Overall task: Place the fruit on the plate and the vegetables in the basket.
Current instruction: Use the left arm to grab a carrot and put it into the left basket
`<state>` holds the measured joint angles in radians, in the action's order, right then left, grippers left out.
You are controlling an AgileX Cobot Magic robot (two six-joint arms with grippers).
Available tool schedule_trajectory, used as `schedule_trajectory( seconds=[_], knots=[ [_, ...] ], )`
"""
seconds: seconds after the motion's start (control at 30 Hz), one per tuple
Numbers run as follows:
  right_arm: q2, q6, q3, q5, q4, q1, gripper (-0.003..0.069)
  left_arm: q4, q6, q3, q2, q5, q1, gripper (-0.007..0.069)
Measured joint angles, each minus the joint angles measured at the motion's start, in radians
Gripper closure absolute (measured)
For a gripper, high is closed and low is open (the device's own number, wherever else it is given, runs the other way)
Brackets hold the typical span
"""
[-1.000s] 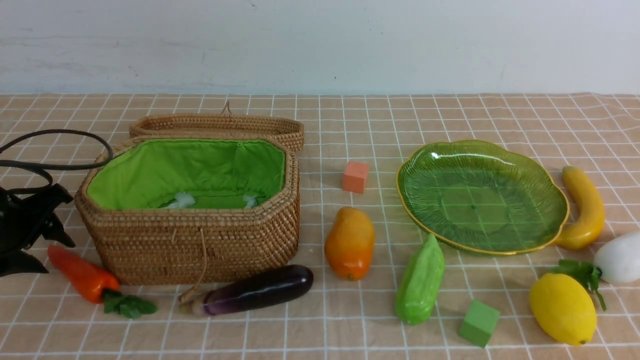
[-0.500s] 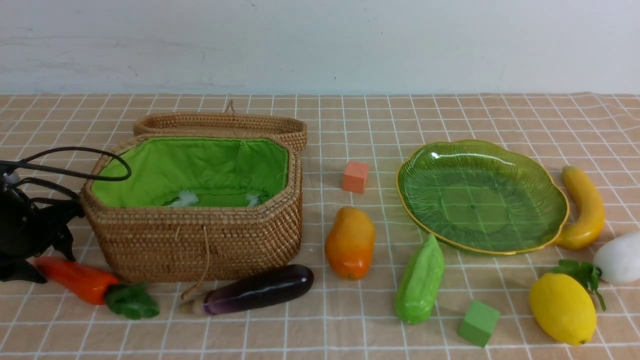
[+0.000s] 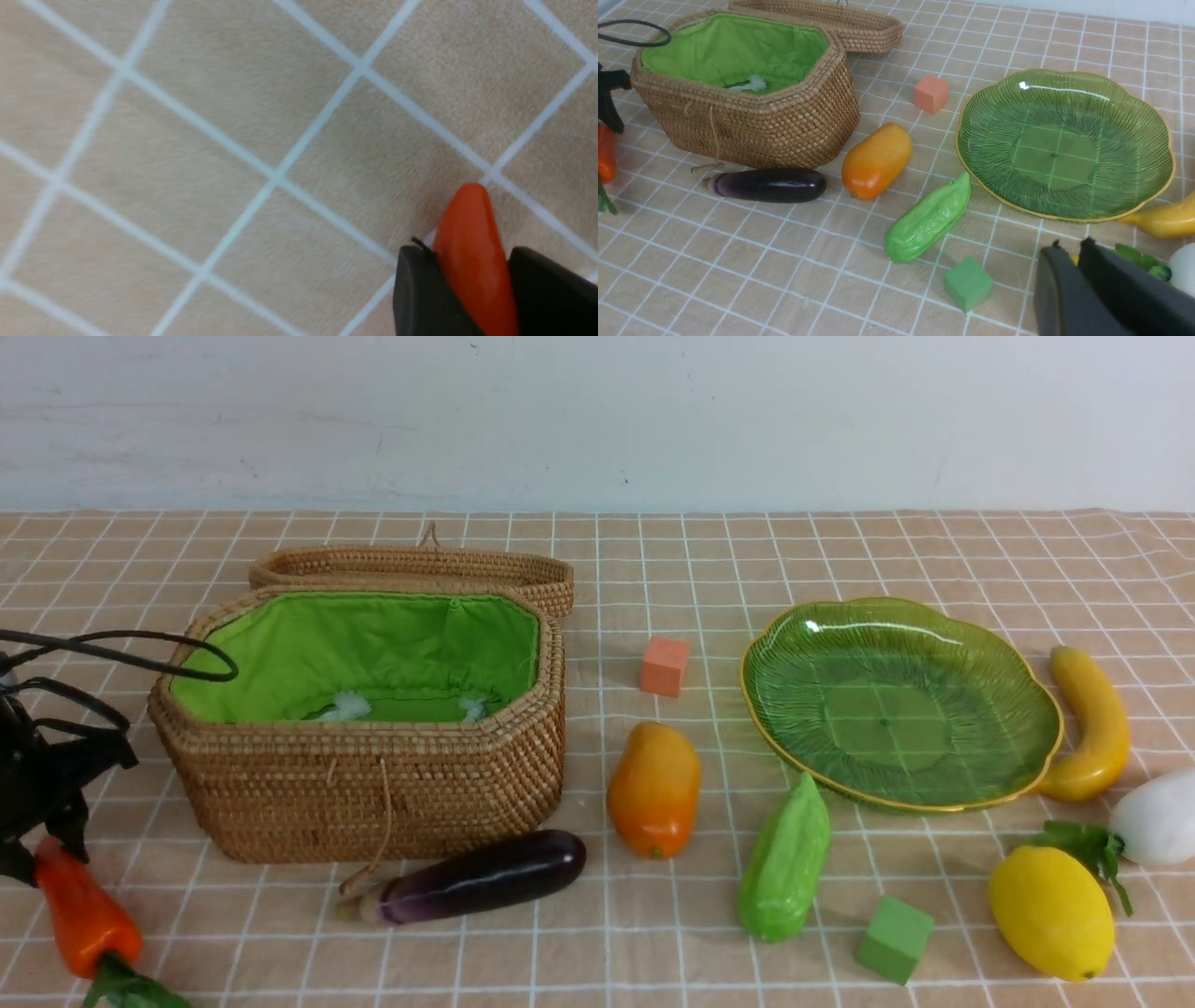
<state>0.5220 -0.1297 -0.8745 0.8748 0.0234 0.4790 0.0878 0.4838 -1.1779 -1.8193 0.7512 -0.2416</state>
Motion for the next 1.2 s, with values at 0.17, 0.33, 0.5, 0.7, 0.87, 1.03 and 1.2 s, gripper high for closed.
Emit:
schedule_trajectory(
  seconds=[0.17, 0.33, 0.5, 0.7, 0.87, 1.03, 1.2],
  knots=[
    [0.0, 0.0, 0.0, -0.02, 0.002, 0.0, 0.0587, 0.047, -0.134, -0.005, 0.18, 0.007, 0.008, 0.0409],
    [0.0, 0.0, 0.0, -0.047, 0.007, 0.0, 0.0585, -0.032, -0.624, -0.1, 0.421, -0.077, 0.157, 0.0409],
    [0.0, 0.0, 0.0, -0.052, 0.007, 0.0, 0.0585, -0.072, -1.045, -0.19, 0.448, -0.107, 0.38, 0.0409],
    [0.0, 0.0, 0.0, -0.029, 0.007, 0.0, 0.0582, -0.075, -1.406, -0.265, 0.246, -0.235, 0.592, 0.0409],
    [0.0, 0.0, 0.0, 0.039, -0.005, 0.0, 0.0578, -0.061, -1.429, -0.267, 0.094, -0.271, 0.61, 0.0409],
    [0.0, 0.0, 0.0, 0.069, -0.023, 0.0, 0.0575, -0.055, -1.43, -0.267, 0.042, -0.314, 0.61, 0.0284],
    [0.0, 0.0, 0.0, 0.07, -0.023, 0.0, 0.0574, -0.054, -1.43, -0.267, 0.064, -0.314, 0.611, 0.0055]
  ],
)
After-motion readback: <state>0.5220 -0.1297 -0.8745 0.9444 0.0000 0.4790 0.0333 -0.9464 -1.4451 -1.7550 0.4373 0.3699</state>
